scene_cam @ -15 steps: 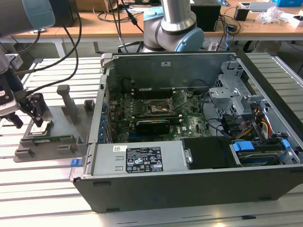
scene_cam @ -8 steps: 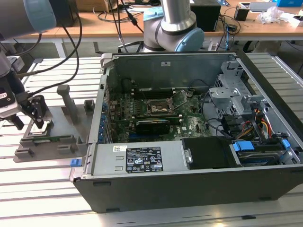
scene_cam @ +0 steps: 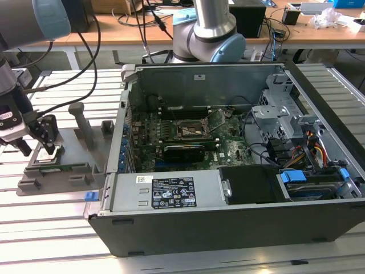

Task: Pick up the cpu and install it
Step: 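Pick up the cpu and move it towards the insertion slot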

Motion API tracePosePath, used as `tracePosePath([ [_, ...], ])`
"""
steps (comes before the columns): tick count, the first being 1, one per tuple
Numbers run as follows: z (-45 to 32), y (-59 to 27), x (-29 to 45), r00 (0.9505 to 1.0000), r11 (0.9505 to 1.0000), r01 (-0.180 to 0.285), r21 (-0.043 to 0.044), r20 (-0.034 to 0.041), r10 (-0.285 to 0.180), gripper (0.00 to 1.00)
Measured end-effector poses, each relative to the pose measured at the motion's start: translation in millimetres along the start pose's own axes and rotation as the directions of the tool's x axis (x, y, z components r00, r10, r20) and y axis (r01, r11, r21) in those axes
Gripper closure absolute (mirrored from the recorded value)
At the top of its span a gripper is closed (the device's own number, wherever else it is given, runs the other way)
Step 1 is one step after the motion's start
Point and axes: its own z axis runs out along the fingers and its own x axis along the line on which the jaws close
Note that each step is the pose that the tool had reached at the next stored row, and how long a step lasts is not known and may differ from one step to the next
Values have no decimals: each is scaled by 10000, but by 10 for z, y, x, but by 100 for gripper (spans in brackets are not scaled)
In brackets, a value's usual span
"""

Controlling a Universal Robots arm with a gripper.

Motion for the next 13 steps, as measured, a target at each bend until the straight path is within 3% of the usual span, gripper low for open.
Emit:
tracePosePath([
  [6,110,169,0,9998,9998,207,1,10,-207,40],
  [10,188,194,32,9990,9990,445,-7,19,-445,40],
  [13,194,194,36,9989,9989,478,-9,20,-478,40],
])
